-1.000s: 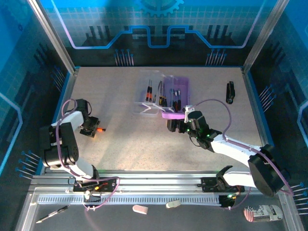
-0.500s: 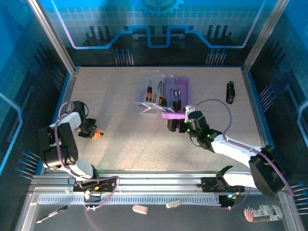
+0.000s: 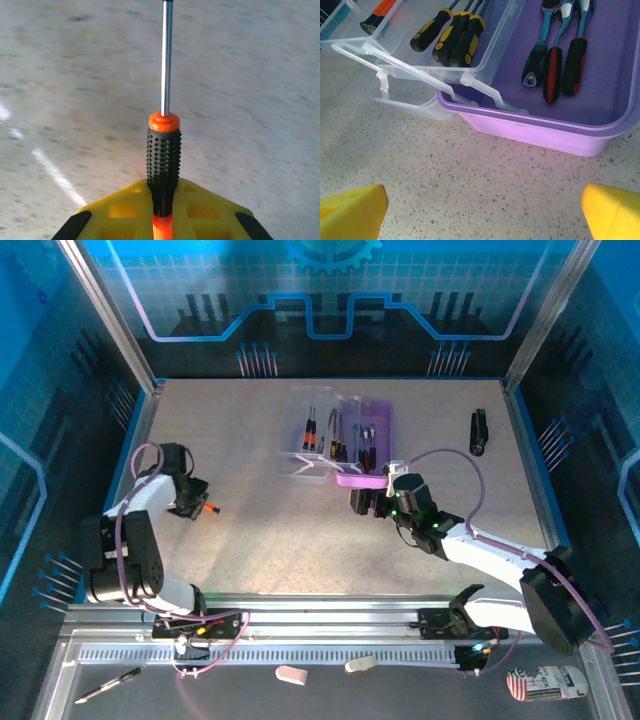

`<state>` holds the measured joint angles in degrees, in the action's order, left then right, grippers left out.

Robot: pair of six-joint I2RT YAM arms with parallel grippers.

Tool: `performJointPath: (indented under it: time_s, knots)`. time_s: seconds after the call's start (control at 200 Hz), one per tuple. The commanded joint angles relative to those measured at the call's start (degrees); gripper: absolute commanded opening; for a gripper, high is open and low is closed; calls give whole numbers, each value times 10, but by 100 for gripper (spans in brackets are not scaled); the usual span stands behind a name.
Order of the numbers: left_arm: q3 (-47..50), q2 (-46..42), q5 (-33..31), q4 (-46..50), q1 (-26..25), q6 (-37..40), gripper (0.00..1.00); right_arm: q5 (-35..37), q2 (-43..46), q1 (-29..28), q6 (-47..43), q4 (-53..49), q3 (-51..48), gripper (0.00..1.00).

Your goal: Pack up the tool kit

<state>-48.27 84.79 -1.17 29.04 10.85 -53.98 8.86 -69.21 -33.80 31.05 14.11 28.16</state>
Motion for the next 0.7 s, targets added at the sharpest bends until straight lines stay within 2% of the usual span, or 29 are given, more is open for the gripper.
performJointPath:
  time_s: [0.0, 0.21, 0.47, 0.695]
  knots:
    - [-73, -5, -31, 27, -46, 27, 12, 13, 4, -5, 0, 7, -3, 100]
    - [-227, 44, -77, 64, -144, 66, 12, 17, 2, -5, -2, 7, -3, 100]
    - [-458, 180, -73, 129, -254, 152, 12, 20, 3, -5, -5, 4, -3, 100]
    - [-634, 288, -67, 202, -316, 213, 12, 24, 6, -5, -8, 2, -3, 100]
